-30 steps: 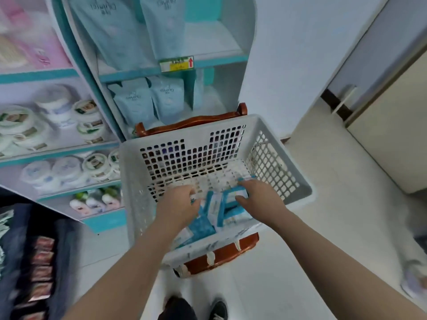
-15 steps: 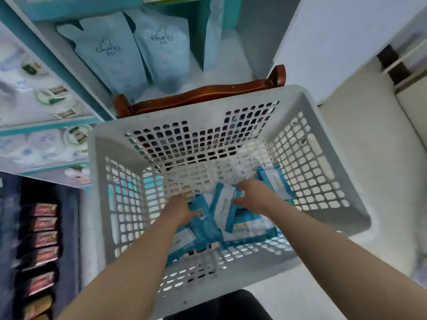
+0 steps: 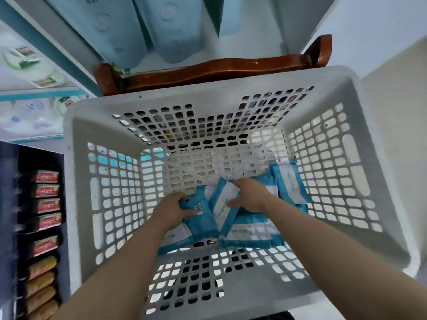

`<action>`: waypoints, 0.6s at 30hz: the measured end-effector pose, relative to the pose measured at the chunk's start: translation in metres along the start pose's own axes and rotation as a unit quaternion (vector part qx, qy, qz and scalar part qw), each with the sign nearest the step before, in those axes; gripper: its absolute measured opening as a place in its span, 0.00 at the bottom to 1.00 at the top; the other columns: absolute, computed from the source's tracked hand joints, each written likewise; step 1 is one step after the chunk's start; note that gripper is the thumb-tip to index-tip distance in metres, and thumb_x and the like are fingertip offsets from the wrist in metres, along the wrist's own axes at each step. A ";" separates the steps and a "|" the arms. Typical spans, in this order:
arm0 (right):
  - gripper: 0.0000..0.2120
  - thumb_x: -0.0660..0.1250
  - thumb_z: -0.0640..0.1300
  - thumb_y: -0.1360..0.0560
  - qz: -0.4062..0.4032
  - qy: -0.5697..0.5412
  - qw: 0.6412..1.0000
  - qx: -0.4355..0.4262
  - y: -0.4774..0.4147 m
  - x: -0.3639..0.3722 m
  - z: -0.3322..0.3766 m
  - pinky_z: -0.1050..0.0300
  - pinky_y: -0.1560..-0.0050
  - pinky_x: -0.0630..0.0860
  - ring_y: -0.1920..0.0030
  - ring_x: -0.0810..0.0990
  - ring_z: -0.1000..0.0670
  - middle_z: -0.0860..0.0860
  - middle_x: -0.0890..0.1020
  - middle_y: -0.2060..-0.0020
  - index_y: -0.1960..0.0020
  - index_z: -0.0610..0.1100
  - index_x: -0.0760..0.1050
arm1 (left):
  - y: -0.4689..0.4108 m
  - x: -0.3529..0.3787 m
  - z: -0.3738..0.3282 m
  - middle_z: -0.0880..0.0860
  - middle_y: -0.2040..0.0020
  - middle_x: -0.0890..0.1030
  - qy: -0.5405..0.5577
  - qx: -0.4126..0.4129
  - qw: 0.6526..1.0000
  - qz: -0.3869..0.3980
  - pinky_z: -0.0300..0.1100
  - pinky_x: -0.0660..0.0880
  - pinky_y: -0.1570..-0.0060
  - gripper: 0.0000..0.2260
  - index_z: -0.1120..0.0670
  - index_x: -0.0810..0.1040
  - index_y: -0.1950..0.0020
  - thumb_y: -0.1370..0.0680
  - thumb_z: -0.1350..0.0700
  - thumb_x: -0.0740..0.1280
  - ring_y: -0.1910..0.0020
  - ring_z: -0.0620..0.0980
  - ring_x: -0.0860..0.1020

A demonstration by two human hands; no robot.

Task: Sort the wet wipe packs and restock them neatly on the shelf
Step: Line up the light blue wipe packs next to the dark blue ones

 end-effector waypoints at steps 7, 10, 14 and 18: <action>0.16 0.73 0.46 0.27 -0.104 -0.169 0.978 0.059 0.007 -0.065 -0.047 0.58 0.60 0.76 0.55 0.80 0.48 0.46 0.82 0.52 0.42 0.39 0.78 | -0.002 -0.003 -0.023 0.46 0.62 0.76 0.101 0.007 0.995 0.000 0.27 0.67 0.72 0.05 0.54 0.75 0.56 0.25 0.58 0.71 0.64 0.42 0.74; 0.13 0.73 0.43 0.27 -0.124 -0.218 0.965 0.072 0.014 -0.076 -0.068 0.65 0.67 0.74 0.62 0.79 0.53 0.50 0.81 0.59 0.46 0.39 0.78 | -0.006 0.011 -0.032 0.53 0.65 0.77 0.084 -0.004 0.996 -0.016 0.35 0.69 0.69 0.06 0.58 0.76 0.62 0.27 0.60 0.71 0.66 0.47 0.75; 0.14 0.74 0.41 0.28 -0.111 -0.239 0.962 0.074 0.014 -0.069 -0.076 0.64 0.65 0.75 0.61 0.79 0.52 0.48 0.82 0.55 0.45 0.37 0.78 | -0.009 0.019 -0.037 0.51 0.61 0.75 0.026 -0.001 0.999 -0.038 0.36 0.67 0.69 0.07 0.55 0.76 0.60 0.29 0.56 0.73 0.60 0.48 0.75; 0.15 0.73 0.43 0.29 -0.091 -0.147 0.983 0.067 0.009 -0.053 -0.069 0.52 0.50 0.77 0.51 0.78 0.47 0.46 0.80 0.52 0.46 0.36 0.78 | -0.005 0.016 -0.039 0.49 0.64 0.74 0.036 -0.006 0.998 -0.050 0.36 0.65 0.70 0.07 0.56 0.75 0.60 0.29 0.57 0.73 0.63 0.47 0.73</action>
Point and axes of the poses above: each hand's wrist, its own y-axis away from the middle knuckle, its own x-axis out of the palm, z = x × y, the point moved 8 cm from there along -y, towards the middle knuckle
